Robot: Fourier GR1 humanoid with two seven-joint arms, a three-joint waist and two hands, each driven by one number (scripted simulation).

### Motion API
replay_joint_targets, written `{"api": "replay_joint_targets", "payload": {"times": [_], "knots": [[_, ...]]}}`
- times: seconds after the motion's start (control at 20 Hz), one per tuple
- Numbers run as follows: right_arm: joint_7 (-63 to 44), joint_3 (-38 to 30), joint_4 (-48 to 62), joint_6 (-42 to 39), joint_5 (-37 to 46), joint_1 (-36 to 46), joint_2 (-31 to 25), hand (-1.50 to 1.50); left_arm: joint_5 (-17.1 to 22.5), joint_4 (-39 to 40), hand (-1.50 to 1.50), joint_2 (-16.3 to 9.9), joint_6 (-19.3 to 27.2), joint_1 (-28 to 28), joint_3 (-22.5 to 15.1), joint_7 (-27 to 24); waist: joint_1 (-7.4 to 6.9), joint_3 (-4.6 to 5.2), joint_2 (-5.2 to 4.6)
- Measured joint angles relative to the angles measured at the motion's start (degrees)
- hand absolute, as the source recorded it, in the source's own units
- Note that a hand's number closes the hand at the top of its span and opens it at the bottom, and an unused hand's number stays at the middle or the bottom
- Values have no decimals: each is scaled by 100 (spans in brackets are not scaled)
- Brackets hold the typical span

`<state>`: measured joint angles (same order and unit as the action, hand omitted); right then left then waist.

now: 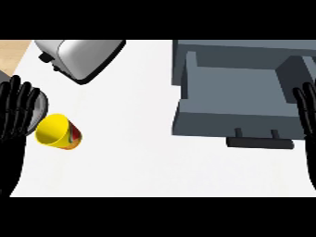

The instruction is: Pick up the cup, place it into the drawer and close the drawer

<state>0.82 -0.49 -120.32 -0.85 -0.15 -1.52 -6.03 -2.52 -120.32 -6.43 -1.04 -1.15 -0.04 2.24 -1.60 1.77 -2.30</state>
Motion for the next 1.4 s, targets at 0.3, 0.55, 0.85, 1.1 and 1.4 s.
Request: {"api": "replay_joint_targets", "payload": {"times": [0.3, 0.55, 0.85, 1.1, 1.4], "knots": [[-160, 13, 92, 125, 99, 308, 78, -150, -16, 121, -150, 160, 208, -5, 152, 0, 115, -137, 179], [-318, 58, 175, -79, 184, 269, -111, -150, 628, 182, -150, 461, 561, -39, 390, 420, 138, -165, 217], [-367, -54, 234, -224, 174, 302, -178, -150, 1239, 504, -150, 434, 368, -287, 872, 205, 146, -174, 228], [-137, -68, 444, -321, 214, 303, -168, -150, 1322, 983, -150, 391, 343, -398, 1207, -52, 156, -176, 228], [-155, -210, 477, -399, 132, 364, -191, -150, 1100, 1701, -150, 423, 373, -597, 1398, -619, 156, -175, 230]]}}
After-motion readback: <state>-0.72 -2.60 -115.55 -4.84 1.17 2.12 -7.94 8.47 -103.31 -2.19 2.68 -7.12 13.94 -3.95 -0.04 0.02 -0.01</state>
